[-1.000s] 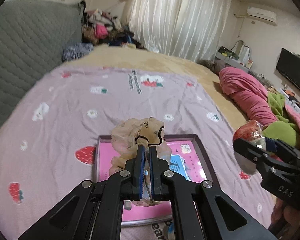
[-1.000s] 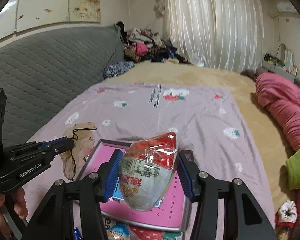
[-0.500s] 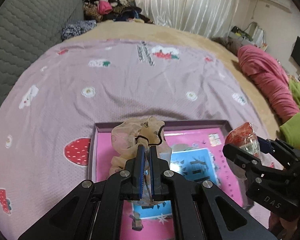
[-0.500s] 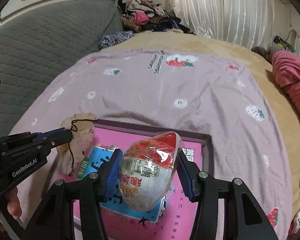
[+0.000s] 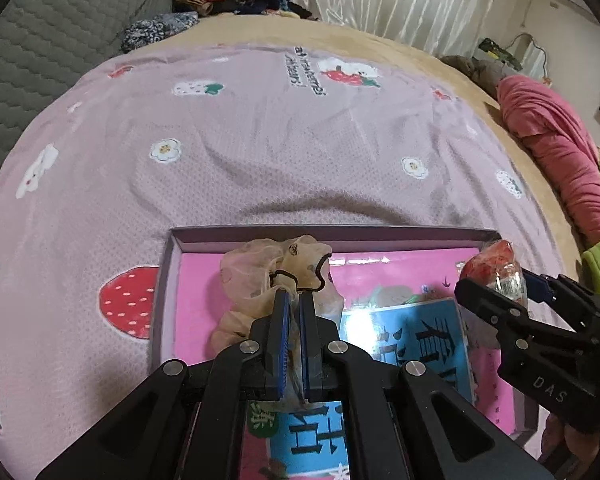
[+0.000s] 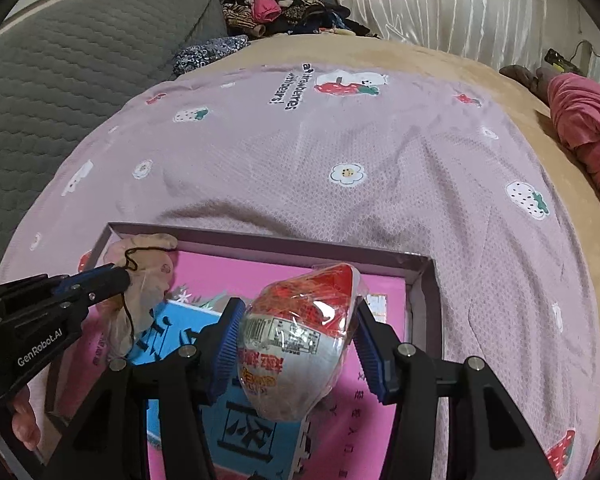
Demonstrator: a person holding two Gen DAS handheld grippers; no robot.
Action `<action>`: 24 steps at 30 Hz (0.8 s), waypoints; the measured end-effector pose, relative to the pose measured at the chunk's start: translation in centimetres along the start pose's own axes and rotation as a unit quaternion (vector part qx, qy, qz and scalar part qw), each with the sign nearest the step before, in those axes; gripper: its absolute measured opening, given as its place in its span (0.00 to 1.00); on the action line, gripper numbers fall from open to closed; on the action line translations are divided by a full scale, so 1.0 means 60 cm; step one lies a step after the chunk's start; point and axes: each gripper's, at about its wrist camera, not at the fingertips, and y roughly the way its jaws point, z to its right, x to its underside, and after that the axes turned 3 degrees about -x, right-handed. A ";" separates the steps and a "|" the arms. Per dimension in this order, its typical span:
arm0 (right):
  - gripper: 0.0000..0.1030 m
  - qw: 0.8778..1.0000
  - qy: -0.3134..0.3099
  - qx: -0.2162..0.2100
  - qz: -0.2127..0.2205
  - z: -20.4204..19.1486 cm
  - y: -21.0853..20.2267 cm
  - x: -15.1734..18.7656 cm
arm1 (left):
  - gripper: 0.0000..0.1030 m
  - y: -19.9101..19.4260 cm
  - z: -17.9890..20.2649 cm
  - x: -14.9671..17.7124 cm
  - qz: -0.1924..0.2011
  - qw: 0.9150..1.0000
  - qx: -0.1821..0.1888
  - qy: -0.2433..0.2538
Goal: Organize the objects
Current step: 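Carry the pouch and candy into the tray with both tools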
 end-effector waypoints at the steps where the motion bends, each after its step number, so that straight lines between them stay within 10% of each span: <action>1: 0.52 1.000 -0.003 0.000 -0.001 -0.001 0.003 0.000 | 0.04 0.004 0.003 -0.001 0.000 1.000 -0.004 0.004; 20: 0.53 0.999 -0.001 0.029 -0.036 0.010 0.053 0.003 | 0.11 0.036 0.006 0.003 -0.015 0.999 -0.025 0.022; 24: 0.60 0.999 0.007 0.024 -0.041 0.013 0.053 0.006 | 0.27 0.031 0.001 -0.001 -0.019 0.999 -0.024 0.016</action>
